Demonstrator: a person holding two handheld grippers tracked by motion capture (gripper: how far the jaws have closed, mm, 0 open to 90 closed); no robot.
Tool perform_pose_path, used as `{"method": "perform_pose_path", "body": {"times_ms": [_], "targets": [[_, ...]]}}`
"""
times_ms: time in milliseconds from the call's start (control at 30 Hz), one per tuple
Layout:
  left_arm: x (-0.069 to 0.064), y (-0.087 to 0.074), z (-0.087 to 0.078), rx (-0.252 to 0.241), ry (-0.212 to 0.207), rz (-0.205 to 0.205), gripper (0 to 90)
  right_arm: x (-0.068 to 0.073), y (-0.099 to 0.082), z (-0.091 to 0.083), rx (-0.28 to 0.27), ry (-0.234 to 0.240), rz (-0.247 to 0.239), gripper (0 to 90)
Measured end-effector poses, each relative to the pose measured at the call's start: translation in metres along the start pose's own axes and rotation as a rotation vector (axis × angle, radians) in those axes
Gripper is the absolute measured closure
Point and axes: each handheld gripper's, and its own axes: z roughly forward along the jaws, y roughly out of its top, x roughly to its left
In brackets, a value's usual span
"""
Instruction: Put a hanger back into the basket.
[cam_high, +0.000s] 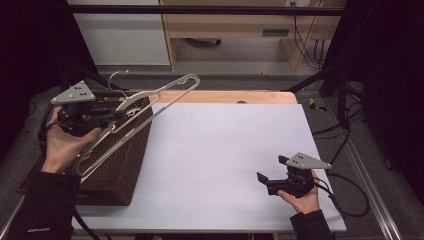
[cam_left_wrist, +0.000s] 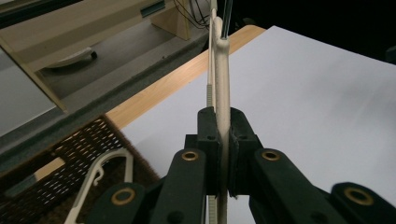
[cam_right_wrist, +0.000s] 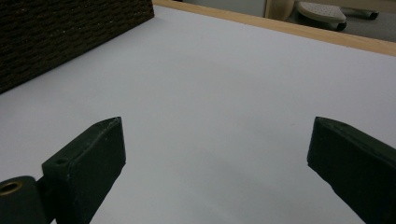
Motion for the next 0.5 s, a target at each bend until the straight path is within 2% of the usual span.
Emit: {"method": "perform_pose_path", "body": {"times_ms": [100,267,367,400,500], "targets": [[0.016,-0.011,-0.007,-0.002,0.02,-0.011,85.7,0.0,0.0,0.001,0.003,-0.006,-0.001,4.8],[0.038,-0.031,-0.017,0.022,0.051,-0.054,85.7,0.0,-0.001,0.002,0.004,-0.007,0.003,4.9],[0.045,-0.04,-0.02,0.028,0.059,-0.067,85.7,-0.001,-0.001,0.002,0.006,-0.01,0.003,4.9],[0.052,-0.047,-0.022,0.035,0.069,-0.085,85.7,-0.001,-0.001,0.002,0.007,-0.009,0.003,4.9],[0.058,-0.053,-0.024,0.038,0.083,-0.106,85.7,-0.001,-0.001,0.003,0.011,-0.006,-0.005,4.8]]}}
